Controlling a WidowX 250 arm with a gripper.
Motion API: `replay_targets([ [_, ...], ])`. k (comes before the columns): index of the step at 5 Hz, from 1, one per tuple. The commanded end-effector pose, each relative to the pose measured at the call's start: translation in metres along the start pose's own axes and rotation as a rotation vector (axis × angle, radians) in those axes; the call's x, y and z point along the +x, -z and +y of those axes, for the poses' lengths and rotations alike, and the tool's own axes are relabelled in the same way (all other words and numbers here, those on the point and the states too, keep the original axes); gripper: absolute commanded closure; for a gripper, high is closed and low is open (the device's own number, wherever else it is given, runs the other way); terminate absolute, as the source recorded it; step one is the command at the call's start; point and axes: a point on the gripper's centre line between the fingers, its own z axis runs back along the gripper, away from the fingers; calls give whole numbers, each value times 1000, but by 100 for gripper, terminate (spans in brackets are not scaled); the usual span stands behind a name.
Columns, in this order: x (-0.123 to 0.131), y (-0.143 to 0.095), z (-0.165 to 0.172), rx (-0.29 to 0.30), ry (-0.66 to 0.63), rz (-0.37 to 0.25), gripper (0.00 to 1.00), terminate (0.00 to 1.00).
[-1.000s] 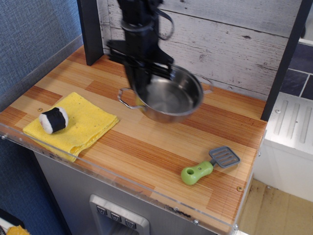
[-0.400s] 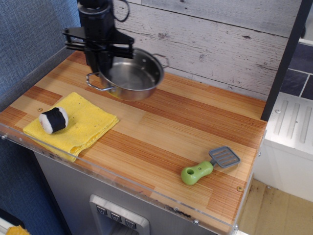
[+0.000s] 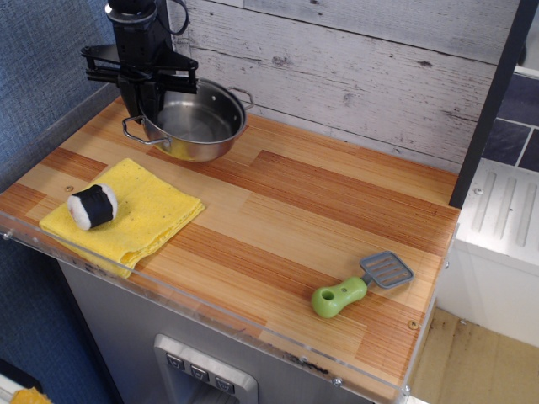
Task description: Move the pot in front of the yellow cloth
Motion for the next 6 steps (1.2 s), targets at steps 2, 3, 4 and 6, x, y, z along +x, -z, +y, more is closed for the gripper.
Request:
replay_targets([
  [2,9,16,18,61,116,-3,100,0],
  [3,9,17,23,74,91,1,100,0],
  [4,8,13,23,92,71,15,0,0],
  [6,6,12,17,84,84,22,0,0],
])
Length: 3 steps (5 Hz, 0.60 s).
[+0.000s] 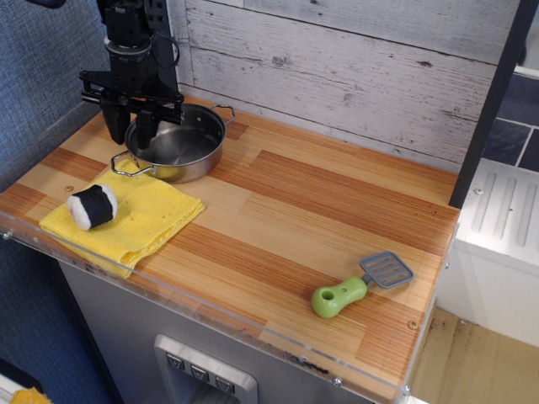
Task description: Move the pot in front of the yellow cloth
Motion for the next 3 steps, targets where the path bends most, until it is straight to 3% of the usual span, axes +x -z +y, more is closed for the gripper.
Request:
replay_targets([
  [1,2,-25,1,14,5,-51,0,0],
  [3,3,-52,5,23,23,-112,0,0],
])
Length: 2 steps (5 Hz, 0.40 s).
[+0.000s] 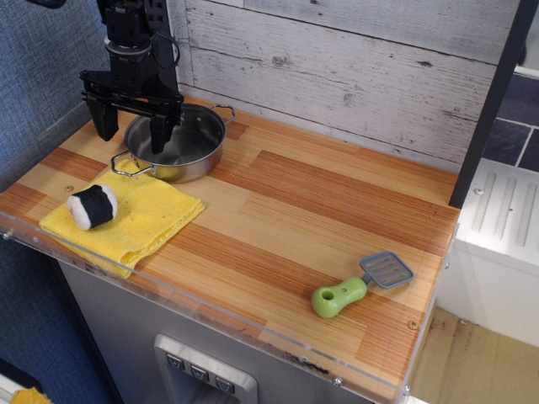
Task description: Move the pot in front of the yellow cloth
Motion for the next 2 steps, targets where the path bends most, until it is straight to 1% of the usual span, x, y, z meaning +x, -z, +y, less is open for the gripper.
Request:
replay_targets([
  [1,0,-73,10,40,14,-153,0,0],
  [2,-7,-95,11,26,26,-204,0,0],
])
